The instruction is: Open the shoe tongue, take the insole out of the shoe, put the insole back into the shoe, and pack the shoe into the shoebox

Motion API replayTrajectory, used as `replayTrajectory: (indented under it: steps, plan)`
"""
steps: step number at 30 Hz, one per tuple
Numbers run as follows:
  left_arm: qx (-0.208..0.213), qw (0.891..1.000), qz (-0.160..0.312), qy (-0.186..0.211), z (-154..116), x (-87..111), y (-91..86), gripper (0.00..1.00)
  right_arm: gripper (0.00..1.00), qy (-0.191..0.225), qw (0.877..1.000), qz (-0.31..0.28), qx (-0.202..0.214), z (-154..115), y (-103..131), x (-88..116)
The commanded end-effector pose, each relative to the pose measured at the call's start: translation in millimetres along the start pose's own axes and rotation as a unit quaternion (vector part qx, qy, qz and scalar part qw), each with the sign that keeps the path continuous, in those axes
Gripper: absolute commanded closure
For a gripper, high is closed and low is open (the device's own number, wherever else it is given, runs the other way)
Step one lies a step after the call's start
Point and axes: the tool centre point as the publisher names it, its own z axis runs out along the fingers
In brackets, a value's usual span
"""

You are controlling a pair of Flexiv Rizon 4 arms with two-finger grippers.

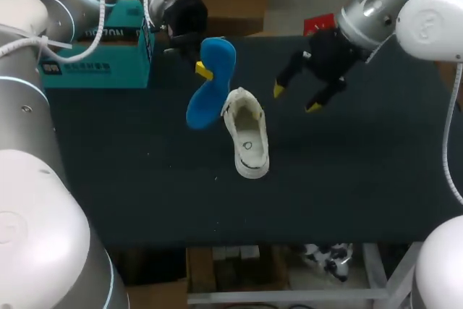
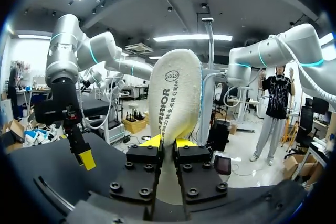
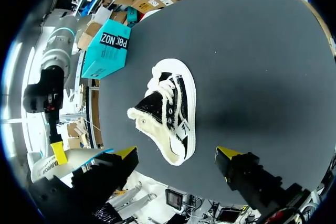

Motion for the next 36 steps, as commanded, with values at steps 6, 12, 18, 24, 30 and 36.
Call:
replayTrajectory:
  steps: [6,12,18,24,30,36]
  plan:
    - [0.118,0.988,0.038,0.096,4.0,-2.6,-2.0,1.0,0.0,-0.003,1.0,0.0,0.009,-0.9,2.2,2.2]
    - [0.135,0.984,0.053,0.106,11.0,-3.2,-10.1,1.0,0.0,0.028,0.997,0.065,0.017,-4.0,-4.2,2.7]
    - [0.133,0.984,0.061,0.103,19.2,-5.7,-16.6,1.0,0.0,0.056,0.977,0.192,0.078,-5.7,-21.3,3.4]
    - [0.153,0.98,0.071,0.107,19.5,-7.5,-19.2,1.0,0.0,0.043,0.976,0.199,0.077,-6.7,-25.1,6.8]
    - [0.166,0.975,0.071,0.131,21.4,-11.0,-19.5,1.0,0.0,0.043,0.976,0.199,0.077,-6.7,-25.1,6.8]
    - [0.136,0.979,0.071,0.136,31.7,-12.5,-15.1,1.0,0.0,0.062,0.969,0.221,0.087,-5.4,-25.9,12.3]
